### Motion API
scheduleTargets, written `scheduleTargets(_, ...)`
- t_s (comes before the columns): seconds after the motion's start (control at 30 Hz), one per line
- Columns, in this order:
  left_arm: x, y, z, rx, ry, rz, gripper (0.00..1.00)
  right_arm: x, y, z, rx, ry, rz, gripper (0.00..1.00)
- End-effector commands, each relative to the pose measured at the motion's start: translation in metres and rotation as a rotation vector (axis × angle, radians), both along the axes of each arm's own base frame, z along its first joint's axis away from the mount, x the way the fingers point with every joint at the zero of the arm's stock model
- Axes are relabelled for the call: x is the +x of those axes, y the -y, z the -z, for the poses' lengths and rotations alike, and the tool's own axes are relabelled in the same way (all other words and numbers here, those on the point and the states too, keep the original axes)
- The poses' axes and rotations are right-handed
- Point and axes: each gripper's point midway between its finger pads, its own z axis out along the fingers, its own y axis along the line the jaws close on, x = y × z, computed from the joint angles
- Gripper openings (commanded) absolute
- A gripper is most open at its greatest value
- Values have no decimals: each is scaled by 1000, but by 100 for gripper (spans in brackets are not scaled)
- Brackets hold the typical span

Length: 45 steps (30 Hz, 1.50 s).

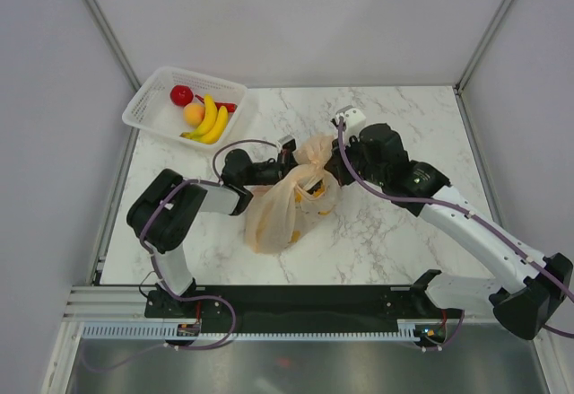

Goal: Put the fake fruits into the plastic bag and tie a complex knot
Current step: Tie the plastic bag at the center of the board.

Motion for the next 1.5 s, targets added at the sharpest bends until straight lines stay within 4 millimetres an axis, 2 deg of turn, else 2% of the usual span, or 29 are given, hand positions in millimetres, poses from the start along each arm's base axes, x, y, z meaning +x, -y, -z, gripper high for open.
scheduleTargets(0.0, -34, -7, -51, -195, 340, 53, 8, 7, 5, -11, 43, 32, 38, 0)
scheduleTargets(0.33, -34, 14, -47, -207, 322, 85, 8, 10, 21, 1, 57, 17, 96, 0)
scheduleTargets(0.5, -34, 23, -38, -200, 300, 98, 8, 8, 25, 2, 63, 20, 105, 0)
scheduleTargets(0.73, -39, 33, -38, -222, 301, 120, 9, -3, 31, 21, 55, -17, 113, 0)
scheduleTargets(1.0, -39, 39, -36, -225, 293, 124, 9, -7, 37, 35, 45, -44, 134, 0)
scheduleTargets(1.27, -36, 42, -37, -230, 293, 117, 9, -26, 27, 44, 83, -101, 50, 0)
scheduleTargets(1.43, -31, 45, -33, -228, 280, 108, 9, -30, 34, 38, 85, -85, 70, 1)
scheduleTargets(1.47, -30, 45, -33, -229, 281, 104, 9, -31, 35, 37, 83, -88, 73, 4)
